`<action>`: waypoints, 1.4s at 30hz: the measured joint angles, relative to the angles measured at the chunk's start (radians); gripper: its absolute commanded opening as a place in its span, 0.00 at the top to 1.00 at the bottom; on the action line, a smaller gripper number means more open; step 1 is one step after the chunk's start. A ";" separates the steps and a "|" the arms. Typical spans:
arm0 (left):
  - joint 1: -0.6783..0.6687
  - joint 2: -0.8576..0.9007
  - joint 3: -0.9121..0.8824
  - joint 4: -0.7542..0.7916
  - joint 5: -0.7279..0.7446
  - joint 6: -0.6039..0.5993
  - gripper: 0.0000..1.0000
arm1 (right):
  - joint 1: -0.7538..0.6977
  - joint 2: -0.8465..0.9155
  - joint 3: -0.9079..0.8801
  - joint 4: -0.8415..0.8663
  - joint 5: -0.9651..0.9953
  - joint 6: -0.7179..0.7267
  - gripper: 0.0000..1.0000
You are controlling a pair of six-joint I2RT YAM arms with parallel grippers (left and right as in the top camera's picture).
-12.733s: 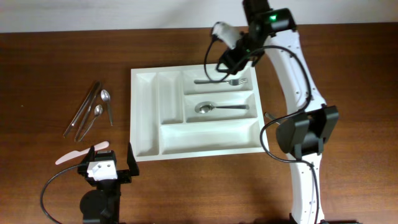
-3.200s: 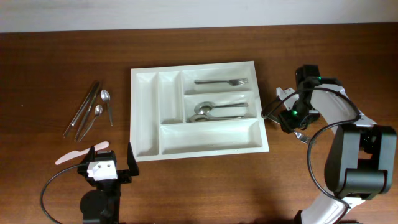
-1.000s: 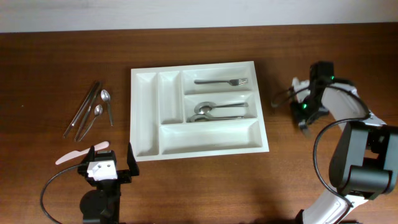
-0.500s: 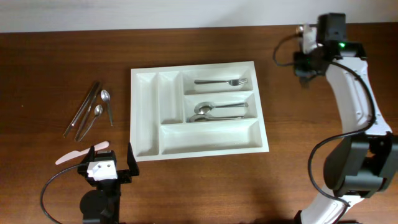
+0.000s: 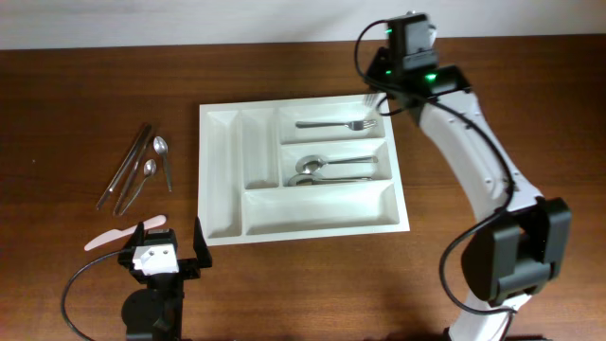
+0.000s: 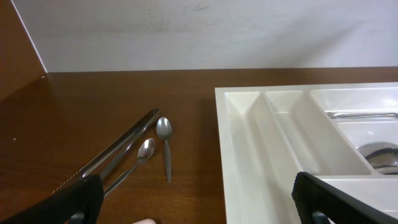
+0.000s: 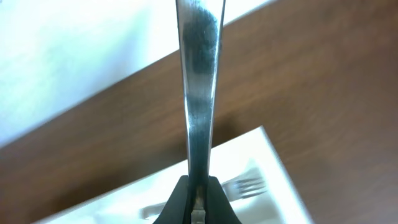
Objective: Pack container
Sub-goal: 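Carry the fork with the right gripper over the tray's top compartment, then lower the fork into the top compartment and open the right gripper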
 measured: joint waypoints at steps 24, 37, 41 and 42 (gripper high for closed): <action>0.000 0.000 0.000 0.000 0.000 0.000 0.01 | 0.081 0.291 0.000 0.089 -0.179 0.949 0.96; 0.000 0.000 0.000 0.000 0.000 0.000 0.01 | 0.139 0.291 0.000 0.105 -0.205 0.974 0.13; 0.000 0.000 0.000 0.000 0.000 0.000 0.01 | 0.137 0.291 0.000 0.153 -0.206 0.884 0.01; 0.000 0.000 0.000 0.000 0.000 0.000 0.01 | 0.137 0.291 0.001 0.159 -0.209 0.856 0.01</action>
